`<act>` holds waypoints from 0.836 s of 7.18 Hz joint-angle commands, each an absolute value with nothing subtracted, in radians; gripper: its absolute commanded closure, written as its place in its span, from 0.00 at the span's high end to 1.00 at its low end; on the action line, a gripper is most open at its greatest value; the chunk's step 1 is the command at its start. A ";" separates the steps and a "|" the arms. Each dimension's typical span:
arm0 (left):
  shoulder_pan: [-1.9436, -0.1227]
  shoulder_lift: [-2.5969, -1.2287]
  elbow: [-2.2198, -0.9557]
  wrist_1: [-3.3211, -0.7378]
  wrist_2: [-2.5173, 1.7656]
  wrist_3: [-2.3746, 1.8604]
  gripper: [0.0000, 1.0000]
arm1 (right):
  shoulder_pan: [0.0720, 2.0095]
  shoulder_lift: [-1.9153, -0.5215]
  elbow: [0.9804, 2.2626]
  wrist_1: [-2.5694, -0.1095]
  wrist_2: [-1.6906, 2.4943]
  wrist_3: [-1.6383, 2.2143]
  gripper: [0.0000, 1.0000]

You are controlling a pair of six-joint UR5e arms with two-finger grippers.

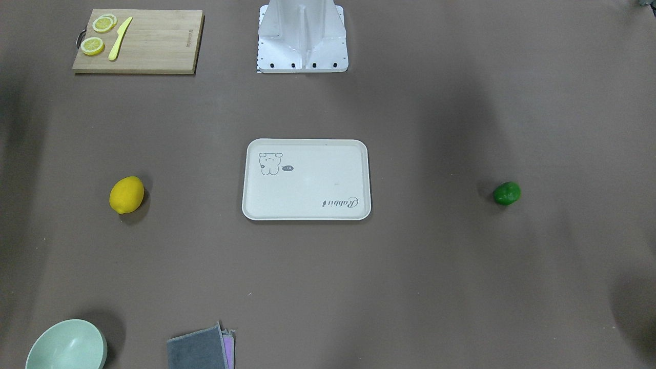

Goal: Place all lemons on tray

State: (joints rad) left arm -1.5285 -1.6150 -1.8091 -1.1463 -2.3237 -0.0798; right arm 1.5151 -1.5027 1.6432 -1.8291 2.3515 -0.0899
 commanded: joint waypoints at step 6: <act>-1.134 -1.781 -1.723 -1.374 -2.378 -0.625 0.98 | 1.281 -1.463 1.718 -1.616 2.405 0.326 1.00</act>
